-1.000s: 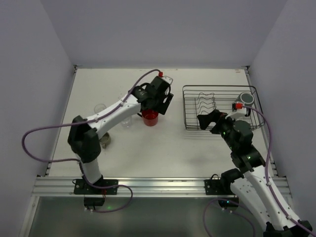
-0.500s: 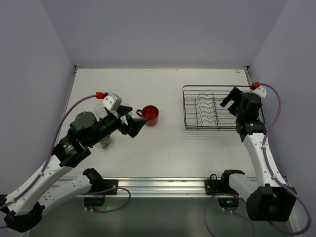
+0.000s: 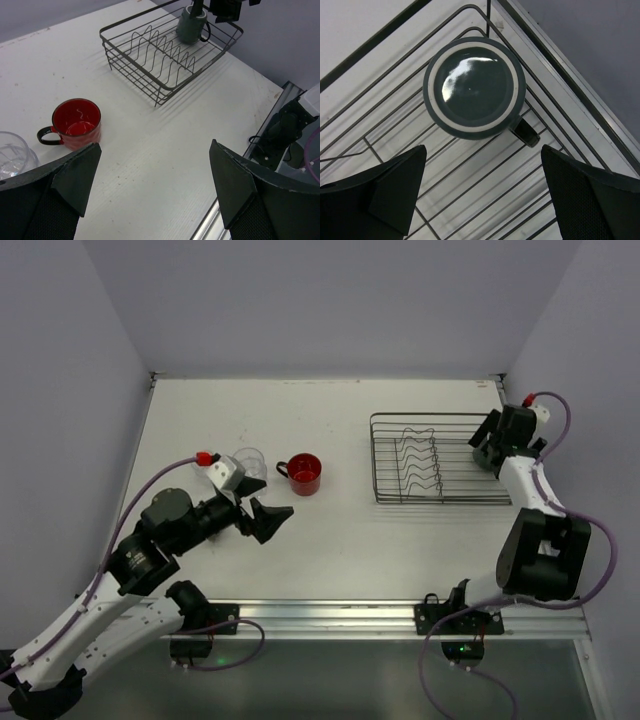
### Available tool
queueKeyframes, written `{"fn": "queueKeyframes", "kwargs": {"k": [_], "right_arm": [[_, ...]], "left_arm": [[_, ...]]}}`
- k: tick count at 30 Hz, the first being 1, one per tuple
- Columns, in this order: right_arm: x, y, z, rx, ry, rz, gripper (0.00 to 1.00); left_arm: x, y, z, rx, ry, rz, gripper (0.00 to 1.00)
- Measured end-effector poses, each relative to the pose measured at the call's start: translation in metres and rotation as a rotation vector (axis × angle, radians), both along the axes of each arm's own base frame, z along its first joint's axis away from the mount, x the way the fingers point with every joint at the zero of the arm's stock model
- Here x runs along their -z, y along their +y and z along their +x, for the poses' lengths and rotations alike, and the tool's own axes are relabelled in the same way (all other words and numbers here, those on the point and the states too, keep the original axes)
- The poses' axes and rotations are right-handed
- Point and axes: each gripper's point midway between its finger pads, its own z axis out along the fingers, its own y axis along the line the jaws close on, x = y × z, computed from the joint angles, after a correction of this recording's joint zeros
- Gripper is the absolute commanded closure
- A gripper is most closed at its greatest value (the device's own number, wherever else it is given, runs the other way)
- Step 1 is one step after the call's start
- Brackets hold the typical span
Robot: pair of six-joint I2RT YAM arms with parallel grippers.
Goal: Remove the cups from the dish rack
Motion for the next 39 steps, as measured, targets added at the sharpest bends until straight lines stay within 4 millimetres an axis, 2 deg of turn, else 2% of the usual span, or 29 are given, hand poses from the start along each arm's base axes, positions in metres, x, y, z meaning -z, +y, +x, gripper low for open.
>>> {"fn": "queueKeyframes", "kwargs": {"k": [3, 6, 14, 18, 22, 26, 29, 30, 31, 36, 39], "right_arm": [[0.018, -0.006, 0.006, -0.009, 0.051, -0.011, 0.01], [0.025, -0.01, 0.011, -0.024, 0.079, -0.025, 0.01], [0.009, -0.021, 0.044, -0.05, 0.043, -0.062, 0.01], [0.013, -0.023, 0.058, -0.068, 0.051, -0.059, 0.01], [0.026, -0.023, 0.058, -0.071, 0.084, -0.049, 0.01], [0.029, -0.023, 0.056, -0.071, 0.099, -0.045, 0.01], [0.03, -0.023, 0.055, -0.071, 0.105, -0.044, 0.09], [0.03, -0.023, 0.055, -0.071, 0.105, -0.044, 0.25], [0.029, -0.023, 0.055, -0.073, 0.104, -0.044, 0.34], [0.025, -0.011, 0.049, -0.108, 0.076, -0.009, 0.42], [0.008, 0.003, 0.039, -0.135, 0.019, 0.033, 0.43]], "left_arm": [[0.001, 0.0, 0.0, 0.0, 0.002, 0.002, 0.02], [-0.001, 0.0, -0.001, 0.004, -0.003, -0.001, 0.02], [0.003, -0.003, -0.001, 0.009, 0.007, 0.009, 0.02], [0.006, -0.005, 0.001, 0.008, 0.017, 0.02, 0.02], [0.01, -0.006, 0.004, 0.005, 0.026, 0.032, 0.02], [0.013, -0.007, 0.005, 0.003, 0.034, 0.04, 0.02], [0.014, -0.007, 0.007, 0.0, 0.037, 0.043, 0.02], [0.015, -0.007, 0.007, -0.002, 0.038, 0.044, 0.02], [0.015, -0.007, 0.008, -0.004, 0.038, 0.044, 0.02], [0.016, -0.005, 0.011, -0.016, 0.043, 0.048, 0.03], [0.019, -0.006, 0.013, -0.02, 0.052, 0.056, 0.03]]}}
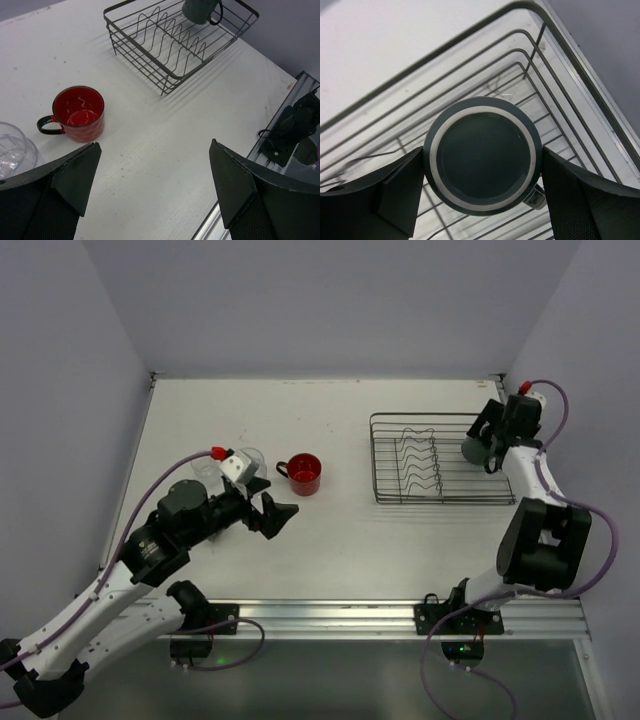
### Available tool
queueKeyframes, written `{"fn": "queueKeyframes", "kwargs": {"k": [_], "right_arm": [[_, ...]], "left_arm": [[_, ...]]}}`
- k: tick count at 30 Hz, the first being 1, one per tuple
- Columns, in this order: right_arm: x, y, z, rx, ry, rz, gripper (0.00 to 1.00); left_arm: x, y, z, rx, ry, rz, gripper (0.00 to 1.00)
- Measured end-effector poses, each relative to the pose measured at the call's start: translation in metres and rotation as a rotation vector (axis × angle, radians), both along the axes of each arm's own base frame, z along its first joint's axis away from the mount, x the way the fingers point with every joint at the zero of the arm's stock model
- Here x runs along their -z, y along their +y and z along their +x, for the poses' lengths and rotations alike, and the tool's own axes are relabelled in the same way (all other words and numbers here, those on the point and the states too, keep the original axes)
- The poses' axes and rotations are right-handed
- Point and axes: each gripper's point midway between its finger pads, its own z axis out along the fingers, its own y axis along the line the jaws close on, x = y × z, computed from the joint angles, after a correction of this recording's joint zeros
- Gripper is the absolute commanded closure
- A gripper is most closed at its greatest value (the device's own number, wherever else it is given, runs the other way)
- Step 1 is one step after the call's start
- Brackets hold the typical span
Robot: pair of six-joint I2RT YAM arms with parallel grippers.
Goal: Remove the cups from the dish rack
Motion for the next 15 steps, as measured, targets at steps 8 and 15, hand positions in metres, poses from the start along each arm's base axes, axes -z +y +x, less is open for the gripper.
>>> {"fn": "queueKeyframes", "kwargs": {"k": [8, 15], "right_arm": [[-0.115, 0.038, -0.021, -0.072, -0.376, 0.089, 0.45], [-0.124, 0.082, -0.042, -0.166, -0.503, 0.287, 0.46]], "left_arm": [[0.007, -0.011, 0.002, 0.025, 0.051, -0.011, 0.05], [-0.004, -0.047, 0.003, 0.126, 0.13, -0.139, 0.1]]}}
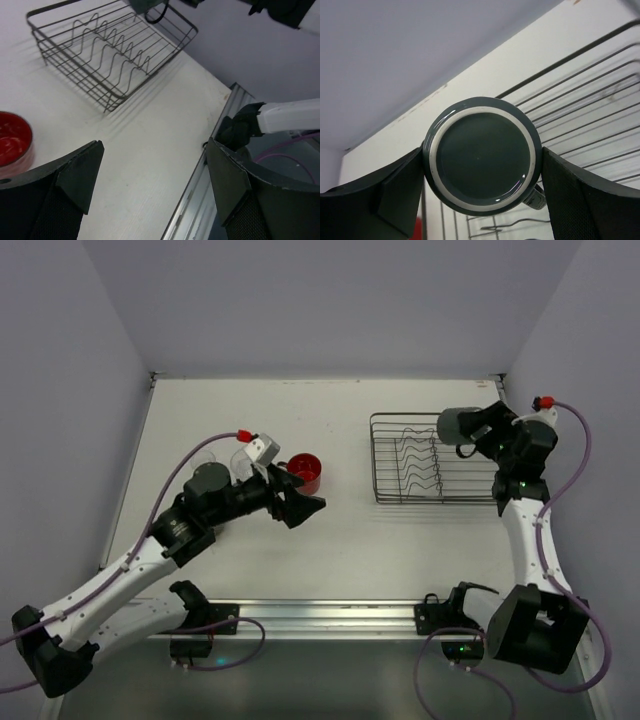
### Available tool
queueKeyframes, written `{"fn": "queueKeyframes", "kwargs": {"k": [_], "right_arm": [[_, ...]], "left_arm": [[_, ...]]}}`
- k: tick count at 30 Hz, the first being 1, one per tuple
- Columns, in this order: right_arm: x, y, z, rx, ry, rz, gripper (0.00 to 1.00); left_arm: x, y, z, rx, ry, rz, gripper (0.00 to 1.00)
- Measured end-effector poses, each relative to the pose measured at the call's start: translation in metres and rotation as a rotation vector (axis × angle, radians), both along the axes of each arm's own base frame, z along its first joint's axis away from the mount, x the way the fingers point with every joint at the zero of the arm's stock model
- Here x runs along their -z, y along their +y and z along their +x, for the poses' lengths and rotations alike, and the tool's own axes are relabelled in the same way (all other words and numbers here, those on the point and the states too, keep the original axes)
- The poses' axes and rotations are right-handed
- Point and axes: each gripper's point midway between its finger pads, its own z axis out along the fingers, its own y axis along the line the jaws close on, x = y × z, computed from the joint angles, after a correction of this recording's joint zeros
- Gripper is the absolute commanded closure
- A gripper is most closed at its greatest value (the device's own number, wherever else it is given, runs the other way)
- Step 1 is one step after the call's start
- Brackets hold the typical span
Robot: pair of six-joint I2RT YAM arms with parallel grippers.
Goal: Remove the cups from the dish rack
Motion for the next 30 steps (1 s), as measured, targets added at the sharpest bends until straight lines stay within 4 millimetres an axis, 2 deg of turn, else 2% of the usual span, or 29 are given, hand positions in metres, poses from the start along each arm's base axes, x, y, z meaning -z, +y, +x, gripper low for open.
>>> {"fn": "queueKeyframes", "kwargs": {"k": [4, 6, 11, 14, 17, 22, 24, 26, 27, 29, 30], "right_arm": [[0.019, 0.036, -0.014, -0.129, -0.012, 0.175, 0.46], [0.022, 0.057, -0.024, -0.204, -0.029, 0.277, 0.46], [-0.003, 0.101, -0.047, -0.414, -0.146, 0.496, 0.45], [-0.018, 0.123, -0.062, -0.538, -0.196, 0.577, 0.45], [-0.026, 0.144, -0.081, -0.661, -0.22, 0.639, 0.44], [-0.031, 0.174, -0.107, -0.844, -0.208, 0.728, 0.43], [-0.03, 0.184, -0.113, -0.892, -0.194, 0.753, 0.43], [-0.028, 0.193, -0.12, -0.932, -0.181, 0.771, 0.43], [-0.027, 0.196, -0.122, -0.945, -0.175, 0.778, 0.43], [-0.027, 0.201, -0.124, -0.96, -0.171, 0.785, 0.43], [-0.025, 0.201, -0.123, -0.956, -0.168, 0.791, 0.43]], "left_arm": [[-0.007, -0.038, 0.011, 0.09, 0.039, -0.106, 0.1], [0.003, -0.054, 0.02, 0.115, 0.082, -0.124, 0.1], [0.02, -0.093, 0.045, 0.158, 0.181, -0.158, 0.12], [0.017, -0.11, 0.058, 0.171, 0.198, -0.194, 0.12], [0.006, -0.122, 0.067, 0.184, 0.196, -0.237, 0.11], [-0.013, -0.133, 0.073, 0.206, 0.173, -0.299, 0.12], [-0.017, -0.136, 0.072, 0.213, 0.17, -0.313, 0.16], [-0.018, -0.139, 0.07, 0.226, 0.174, -0.322, 0.28], [-0.019, -0.14, 0.068, 0.233, 0.177, -0.326, 0.46], [-0.019, -0.143, 0.064, 0.25, 0.185, -0.332, 0.65], [-0.022, -0.144, 0.062, 0.256, 0.185, -0.342, 0.84]]}}
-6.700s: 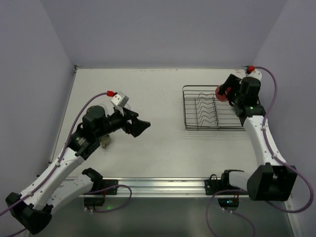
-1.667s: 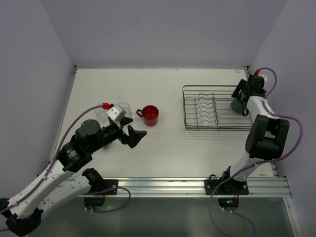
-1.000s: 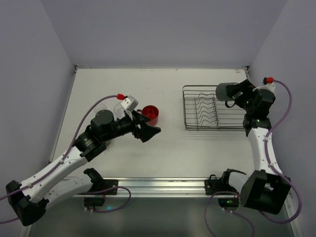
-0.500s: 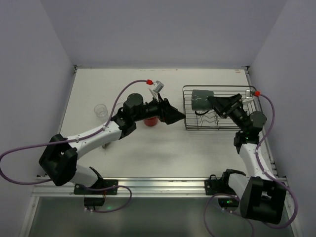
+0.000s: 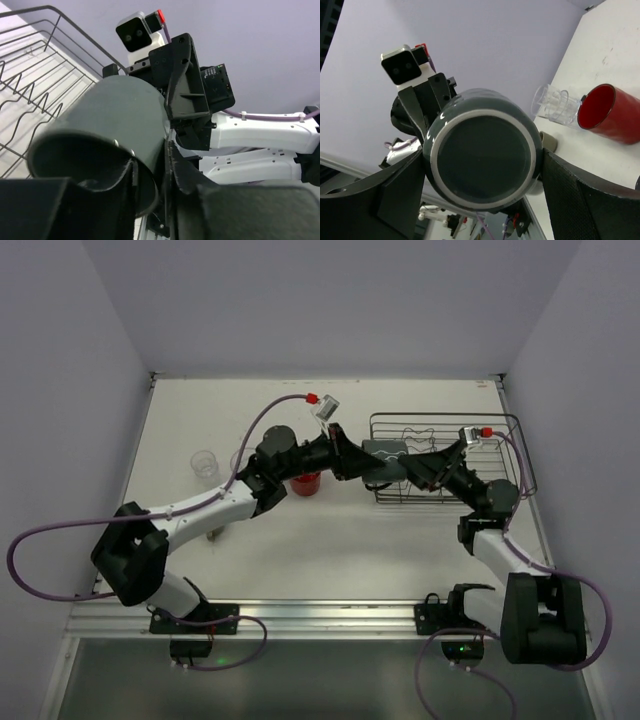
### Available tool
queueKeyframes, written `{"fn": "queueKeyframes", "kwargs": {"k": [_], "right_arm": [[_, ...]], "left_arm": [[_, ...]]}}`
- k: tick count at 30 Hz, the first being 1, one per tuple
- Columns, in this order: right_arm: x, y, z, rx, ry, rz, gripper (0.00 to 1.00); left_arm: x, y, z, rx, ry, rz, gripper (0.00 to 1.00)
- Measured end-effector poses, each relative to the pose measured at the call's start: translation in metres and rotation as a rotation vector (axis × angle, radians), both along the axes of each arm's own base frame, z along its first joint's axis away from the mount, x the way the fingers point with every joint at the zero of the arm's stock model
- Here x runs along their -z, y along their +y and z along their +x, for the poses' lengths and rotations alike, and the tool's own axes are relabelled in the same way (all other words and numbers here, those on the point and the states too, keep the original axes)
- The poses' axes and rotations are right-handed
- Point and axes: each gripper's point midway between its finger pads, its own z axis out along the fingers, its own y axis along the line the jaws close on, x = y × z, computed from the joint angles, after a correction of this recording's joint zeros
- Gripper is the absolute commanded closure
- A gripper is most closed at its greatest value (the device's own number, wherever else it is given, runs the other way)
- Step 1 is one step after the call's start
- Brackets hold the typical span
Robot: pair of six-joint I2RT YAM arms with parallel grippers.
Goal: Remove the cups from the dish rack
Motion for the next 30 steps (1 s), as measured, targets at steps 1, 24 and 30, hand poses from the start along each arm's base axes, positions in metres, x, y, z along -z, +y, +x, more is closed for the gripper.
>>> {"fn": "queueKeyframes", "kwargs": {"k": [1, 24, 30], "right_arm": [[0.001, 0.0, 0.001, 0.003, 0.0, 0.003, 0.42], [-0.004, -0.016, -0.008, 0.283, -0.182, -0.36, 0.01], [0.019, -0.019, -0.003, 0.287, -0.109, -0.408, 0.01]], "left_arm": [[-0.003, -0.001, -0.002, 0.005, 0.013, -0.011, 0.91], [0.102, 0.15, -0.039, -0.363, 0.151, 0.73, 1.0], [0.179, 0.17, -0.054, -0.338, 0.275, 0.958, 1.0]]}}
